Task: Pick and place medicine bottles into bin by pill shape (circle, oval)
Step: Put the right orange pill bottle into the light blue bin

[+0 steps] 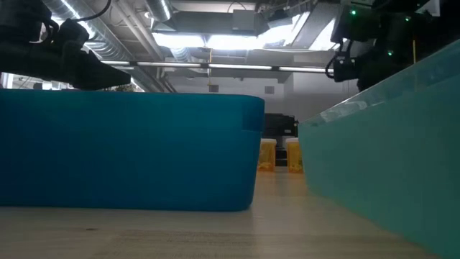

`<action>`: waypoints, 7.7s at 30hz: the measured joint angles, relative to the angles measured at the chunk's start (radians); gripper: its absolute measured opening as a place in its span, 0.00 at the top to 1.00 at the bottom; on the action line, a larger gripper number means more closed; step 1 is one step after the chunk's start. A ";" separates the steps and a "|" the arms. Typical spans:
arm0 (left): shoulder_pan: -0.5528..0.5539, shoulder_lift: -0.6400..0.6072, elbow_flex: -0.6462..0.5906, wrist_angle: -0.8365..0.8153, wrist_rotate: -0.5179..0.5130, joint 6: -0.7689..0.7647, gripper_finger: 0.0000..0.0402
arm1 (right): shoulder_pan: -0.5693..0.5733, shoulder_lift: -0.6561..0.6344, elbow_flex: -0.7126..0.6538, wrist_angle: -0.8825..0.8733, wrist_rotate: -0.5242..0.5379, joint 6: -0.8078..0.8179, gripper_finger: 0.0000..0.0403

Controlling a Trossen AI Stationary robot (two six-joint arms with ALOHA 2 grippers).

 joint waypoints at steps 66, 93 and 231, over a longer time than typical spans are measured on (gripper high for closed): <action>0.000 0.000 0.000 0.000 0.000 0.000 0.56 | 0.298 0.005 0.180 0.182 0.113 0.061 0.49; 0.000 0.000 0.000 0.000 0.000 0.000 0.56 | 0.903 0.096 0.169 -0.026 0.234 0.677 0.48; 0.000 0.000 0.000 0.000 0.000 0.000 0.56 | 0.592 0.331 0.712 -0.496 0.600 0.278 0.30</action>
